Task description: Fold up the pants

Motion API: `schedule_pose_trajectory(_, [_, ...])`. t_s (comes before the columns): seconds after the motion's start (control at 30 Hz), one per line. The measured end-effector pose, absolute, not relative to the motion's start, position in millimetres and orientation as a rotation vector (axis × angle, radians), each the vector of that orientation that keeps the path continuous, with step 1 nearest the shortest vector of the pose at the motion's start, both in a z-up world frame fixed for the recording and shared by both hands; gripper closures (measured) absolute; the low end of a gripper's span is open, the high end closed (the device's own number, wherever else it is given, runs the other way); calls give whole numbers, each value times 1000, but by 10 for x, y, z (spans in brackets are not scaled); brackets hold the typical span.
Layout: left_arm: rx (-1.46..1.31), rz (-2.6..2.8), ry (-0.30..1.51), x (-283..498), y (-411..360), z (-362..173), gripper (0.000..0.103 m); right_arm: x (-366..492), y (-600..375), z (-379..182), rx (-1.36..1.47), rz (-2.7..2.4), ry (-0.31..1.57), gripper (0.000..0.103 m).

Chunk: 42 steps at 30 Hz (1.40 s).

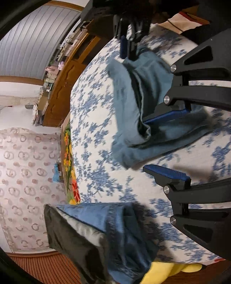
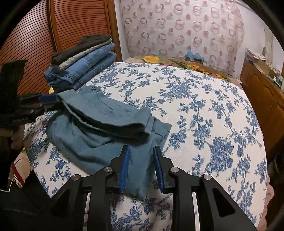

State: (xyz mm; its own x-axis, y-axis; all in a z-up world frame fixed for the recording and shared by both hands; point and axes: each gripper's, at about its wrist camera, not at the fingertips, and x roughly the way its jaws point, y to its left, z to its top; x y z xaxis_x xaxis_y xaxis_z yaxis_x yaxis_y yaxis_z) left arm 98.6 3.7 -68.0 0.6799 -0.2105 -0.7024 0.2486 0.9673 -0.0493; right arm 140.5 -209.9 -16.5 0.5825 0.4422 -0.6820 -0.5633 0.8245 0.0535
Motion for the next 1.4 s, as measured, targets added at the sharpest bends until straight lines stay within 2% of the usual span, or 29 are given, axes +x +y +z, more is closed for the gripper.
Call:
schedule_pose_trajectory(0.47, [21, -179, 796, 1385, 122, -715, 55, 1963, -1815, -74, -258, 611, 745, 75])
schedule_pose_trajectory(0.83, [0, -185, 786, 1335, 104, -695, 55, 2240, -1883, -180, -114, 665, 804, 75])
schedule_pose_trajectory(0.9, [1, -188, 782, 1297, 102, -687, 55, 2239, -1889, -165, -111, 685, 790, 89])
schedule_pose_trajectory(0.97, [-3, -195, 779, 1265, 98, -675, 55, 2222, -1881, -131, -119, 705, 769, 92])
schedule_pose_trajectory(1.2, [-8, -234, 756, 1129, 50, -623, 55, 2112, -1850, 64, -167, 623, 634, 94])
schedule_pose_trajectory(1.4, [1, -256, 772, 1085, 4, -686, 55, 2251, -1759, -100, -201, 555, 713, 94])
